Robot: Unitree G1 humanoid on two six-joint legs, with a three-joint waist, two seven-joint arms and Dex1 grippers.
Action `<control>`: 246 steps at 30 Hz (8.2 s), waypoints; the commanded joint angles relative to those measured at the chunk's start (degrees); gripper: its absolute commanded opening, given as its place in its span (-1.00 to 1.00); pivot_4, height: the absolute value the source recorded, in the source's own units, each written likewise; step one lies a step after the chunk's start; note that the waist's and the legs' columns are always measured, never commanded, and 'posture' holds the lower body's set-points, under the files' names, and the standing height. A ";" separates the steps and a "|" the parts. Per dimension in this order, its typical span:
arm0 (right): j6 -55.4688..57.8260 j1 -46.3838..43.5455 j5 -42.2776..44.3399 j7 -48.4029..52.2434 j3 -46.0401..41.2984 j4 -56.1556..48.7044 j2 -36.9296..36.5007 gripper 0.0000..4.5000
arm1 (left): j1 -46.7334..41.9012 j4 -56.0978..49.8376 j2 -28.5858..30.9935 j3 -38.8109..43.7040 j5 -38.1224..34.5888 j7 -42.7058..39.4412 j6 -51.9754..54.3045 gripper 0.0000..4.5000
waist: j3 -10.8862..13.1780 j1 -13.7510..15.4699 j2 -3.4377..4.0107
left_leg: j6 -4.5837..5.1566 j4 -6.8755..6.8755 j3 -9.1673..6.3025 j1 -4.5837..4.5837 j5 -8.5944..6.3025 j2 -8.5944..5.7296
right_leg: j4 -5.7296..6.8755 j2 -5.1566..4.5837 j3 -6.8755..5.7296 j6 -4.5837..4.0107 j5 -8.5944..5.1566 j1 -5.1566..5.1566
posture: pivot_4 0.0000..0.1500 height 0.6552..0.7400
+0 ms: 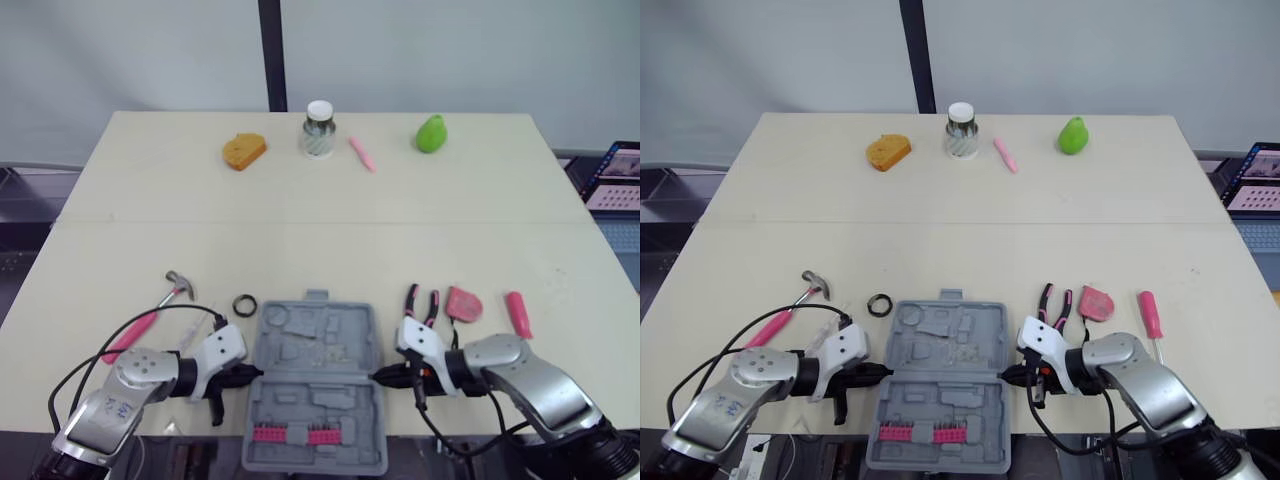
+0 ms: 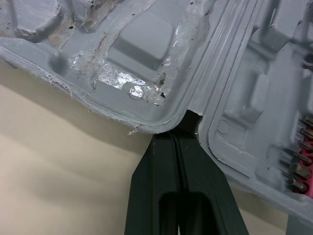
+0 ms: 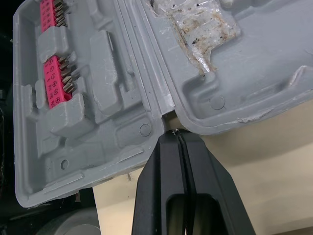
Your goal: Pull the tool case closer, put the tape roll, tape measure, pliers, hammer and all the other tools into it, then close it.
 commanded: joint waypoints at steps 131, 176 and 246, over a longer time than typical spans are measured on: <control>-6.52 -19.71 13.05 2.53 -7.05 -0.40 5.52 1.00 | -16.99 31.52 -1.89 4.54 3.28 -5.91 -30.11 -0.04 | -0.01 -1.36 -0.04 | 0.14 0.63 0.64 -0.15 -0.49 0.17 | 0.46 0.08 0.13 -0.09 0.02 -0.42 | 1.00 1.00; -3.79 -16.35 15.71 1.79 -9.11 -5.29 2.42 1.00 | -20.65 14.53 -0.63 7.21 -10.23 -11.05 -11.91 -0.98 | 0.00 -1.29 -0.05 | 0.14 0.64 0.61 -0.17 -0.49 0.25 | 0.45 0.07 0.14 -0.09 0.02 -0.41 | 1.00 1.00; -1.11 -13.78 18.34 -3.98 -10.94 -10.56 0.02 1.00 | -24.12 24.13 -5.13 -1.84 -3.95 -11.32 -10.39 -0.98 | 0.00 -1.18 -0.06 | 0.15 0.66 0.63 -0.18 -0.50 0.17 | 0.42 0.09 0.14 -0.09 0.02 -0.40 | 1.00 1.00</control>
